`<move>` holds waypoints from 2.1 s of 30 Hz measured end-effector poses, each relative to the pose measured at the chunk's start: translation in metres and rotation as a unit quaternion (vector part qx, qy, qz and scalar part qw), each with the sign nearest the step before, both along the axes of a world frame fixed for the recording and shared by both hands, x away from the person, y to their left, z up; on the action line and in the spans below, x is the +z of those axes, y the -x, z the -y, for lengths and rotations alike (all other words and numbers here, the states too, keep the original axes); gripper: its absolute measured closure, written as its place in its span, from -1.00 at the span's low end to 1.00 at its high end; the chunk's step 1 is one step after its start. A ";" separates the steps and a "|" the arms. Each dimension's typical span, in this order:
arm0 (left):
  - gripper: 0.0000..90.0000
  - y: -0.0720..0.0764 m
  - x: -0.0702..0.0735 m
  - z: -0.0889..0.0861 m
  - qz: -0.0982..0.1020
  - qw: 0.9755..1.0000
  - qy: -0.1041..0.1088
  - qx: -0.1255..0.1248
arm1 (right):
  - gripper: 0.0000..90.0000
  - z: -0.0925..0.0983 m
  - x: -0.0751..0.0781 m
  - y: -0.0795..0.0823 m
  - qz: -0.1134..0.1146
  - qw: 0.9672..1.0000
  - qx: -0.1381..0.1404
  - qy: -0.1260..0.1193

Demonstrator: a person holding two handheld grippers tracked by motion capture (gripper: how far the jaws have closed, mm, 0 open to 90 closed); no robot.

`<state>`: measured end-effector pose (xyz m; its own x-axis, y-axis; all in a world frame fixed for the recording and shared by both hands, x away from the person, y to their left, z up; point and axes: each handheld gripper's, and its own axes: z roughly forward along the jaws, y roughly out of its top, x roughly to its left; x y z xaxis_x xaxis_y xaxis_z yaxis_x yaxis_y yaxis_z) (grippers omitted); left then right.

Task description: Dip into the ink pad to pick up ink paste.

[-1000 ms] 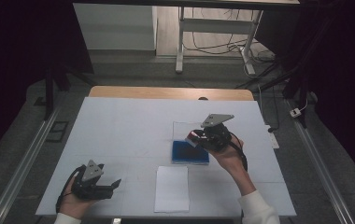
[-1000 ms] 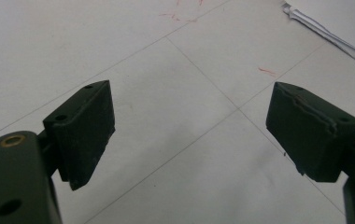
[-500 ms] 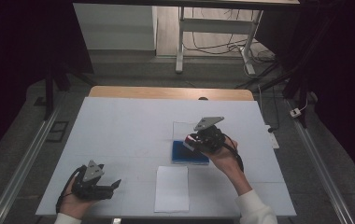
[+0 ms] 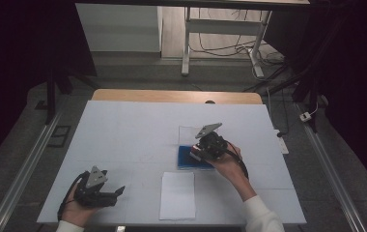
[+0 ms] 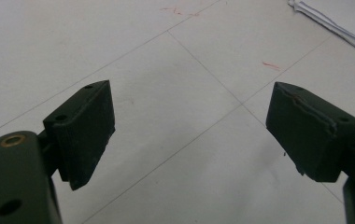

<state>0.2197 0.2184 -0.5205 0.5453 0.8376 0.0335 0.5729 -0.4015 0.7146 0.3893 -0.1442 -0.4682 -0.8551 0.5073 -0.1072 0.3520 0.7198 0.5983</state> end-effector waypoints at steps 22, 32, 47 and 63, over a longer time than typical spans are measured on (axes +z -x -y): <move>-0.65 0.000 -0.001 0.000 -0.004 1.000 0.000 -0.004 | 0.56 -0.004 -0.004 -0.005 -0.020 1.000 -0.012 0.012; -0.65 0.001 0.001 0.001 -0.002 1.000 0.000 -0.003 | 0.57 -0.006 -0.008 -0.003 -0.016 0.999 -0.017 0.023; -0.65 0.001 0.001 0.001 -0.003 1.000 0.003 -0.001 | 0.57 -0.006 -0.009 -0.001 -0.010 0.999 -0.017 0.027; -0.65 0.000 0.000 -0.005 -0.002 1.000 0.005 0.005 | 0.56 0.005 0.005 -0.002 0.002 1.000 0.005 -0.015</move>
